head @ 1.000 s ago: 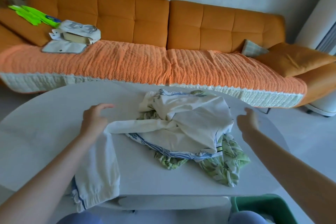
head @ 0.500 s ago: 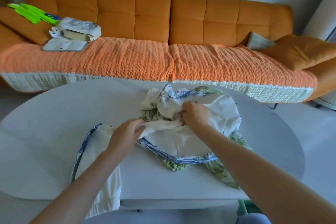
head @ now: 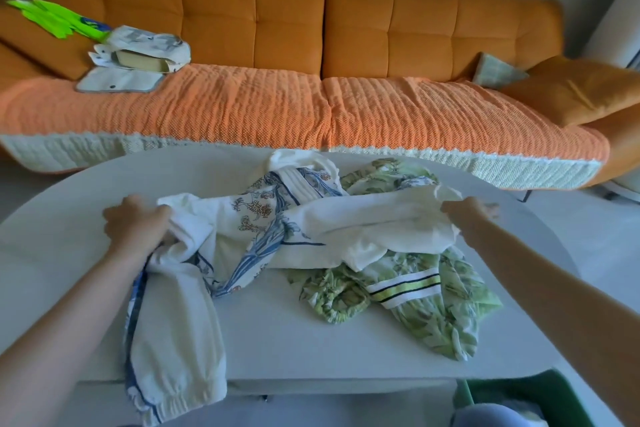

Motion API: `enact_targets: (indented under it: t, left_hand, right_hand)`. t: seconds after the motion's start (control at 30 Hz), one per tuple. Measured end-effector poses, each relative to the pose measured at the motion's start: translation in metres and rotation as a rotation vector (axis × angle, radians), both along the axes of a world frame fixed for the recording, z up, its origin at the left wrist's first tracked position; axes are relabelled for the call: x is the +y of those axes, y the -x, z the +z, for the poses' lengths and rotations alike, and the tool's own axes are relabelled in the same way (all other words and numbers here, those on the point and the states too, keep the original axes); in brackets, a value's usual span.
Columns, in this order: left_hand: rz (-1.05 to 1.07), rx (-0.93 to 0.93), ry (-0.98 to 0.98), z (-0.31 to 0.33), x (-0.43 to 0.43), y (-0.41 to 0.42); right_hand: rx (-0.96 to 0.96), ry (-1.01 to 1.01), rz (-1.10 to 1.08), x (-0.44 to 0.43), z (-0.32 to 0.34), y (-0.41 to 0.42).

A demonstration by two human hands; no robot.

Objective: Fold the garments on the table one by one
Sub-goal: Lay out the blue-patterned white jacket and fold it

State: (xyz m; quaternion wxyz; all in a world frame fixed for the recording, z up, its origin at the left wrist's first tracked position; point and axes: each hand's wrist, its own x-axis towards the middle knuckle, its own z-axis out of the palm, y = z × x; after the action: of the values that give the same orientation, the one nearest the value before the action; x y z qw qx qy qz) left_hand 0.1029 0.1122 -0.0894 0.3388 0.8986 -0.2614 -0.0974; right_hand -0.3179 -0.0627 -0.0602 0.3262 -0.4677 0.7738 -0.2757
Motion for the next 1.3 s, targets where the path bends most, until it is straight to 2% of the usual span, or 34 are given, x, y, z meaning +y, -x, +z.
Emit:
enact_targets:
  t: [0.03,0.07,0.1,0.17,0.23,0.3,0.33,0.47,0.53,0.57,0.63,0.7,0.73,0.8,0.83,0.93,1.0,1.07,1.1,1.2,1.3]
  left_hand:
    - [-0.043,-0.114,-0.027,0.001,0.001,0.006]
    - [-0.131,-0.227,0.047,-0.004,0.001,0.011]
    - [-0.251,-0.289,0.099,-0.003,0.002,0.020]
    - [-0.532,-0.200,0.129,0.002,0.005,0.049]
    - [-0.750,-0.100,0.008,0.003,0.008,0.082]
    - [-0.814,-0.161,-0.046,-0.006,0.010,0.098]
    - [-0.818,-0.176,-0.042,-0.013,0.009,0.099]
    - [-0.788,-0.041,-0.049,-0.031,0.013,0.075]
    - [-0.734,-0.110,-0.072,-0.033,0.017,0.061]
    - [-0.732,-0.086,-0.082,-0.033,0.017,0.053]
    - [-0.745,0.153,-0.077,-0.025,0.022,0.040]
    - [-0.739,0.383,-0.069,-0.014,0.028,0.032]
    - [-0.746,0.408,-0.038,-0.011,0.031,0.029]
    - [-0.660,0.348,-0.050,-0.012,0.032,0.027]
    - [-0.597,0.273,-0.091,-0.013,0.035,0.030]
    - [-0.556,-0.120,-0.097,-0.025,0.041,0.028]
    - [-0.517,-0.265,0.052,-0.023,0.037,0.028]
    - [-0.547,-0.473,0.100,-0.016,0.019,0.032]
    - [-0.591,-0.504,0.073,-0.011,0.008,0.037]
    - [-0.763,-0.321,-0.152,-0.002,-0.025,0.056]
    - [-0.867,-0.357,-0.339,-0.015,-0.041,0.059]
  right_hand:
    - [0.204,0.086,0.091,0.006,-0.003,-0.003]
    - [0.338,0.236,0.195,0.015,-0.004,-0.009]
    - [0.391,0.387,0.297,0.023,-0.005,-0.018]
    - [0.331,0.514,0.581,0.044,0.006,-0.044]
    - [0.373,0.442,0.904,0.054,0.004,-0.073]
    - [0.462,0.372,1.089,0.058,-0.003,-0.094]
    - [0.494,0.367,1.125,0.059,-0.004,-0.100]
    - [0.584,0.437,1.171,0.074,0.004,-0.102]
    - [0.606,0.410,1.261,0.098,0.012,-0.105]
    - [0.617,0.384,1.318,0.111,0.016,-0.108]
    - [0.534,0.229,1.472,0.139,0.025,-0.115]
    - [0.338,-0.016,1.618,0.160,0.030,-0.125]
    - [0.267,-0.103,1.649,0.167,0.030,-0.131]
    - [0.246,-0.097,1.646,0.171,0.025,-0.139]
    - [0.263,-0.032,1.612,0.169,0.023,-0.140]
    - [0.290,0.122,1.477,0.154,0.016,-0.131]
    - [0.424,0.163,1.444,0.147,0.008,-0.120]
    - [0.605,0.188,1.459,0.147,-0.002,-0.114]
    - [0.652,0.216,1.477,0.148,-0.006,-0.114]
    - [0.684,0.335,1.518,0.147,-0.006,-0.114]
    - [0.807,0.371,1.496,0.133,0.002,-0.100]
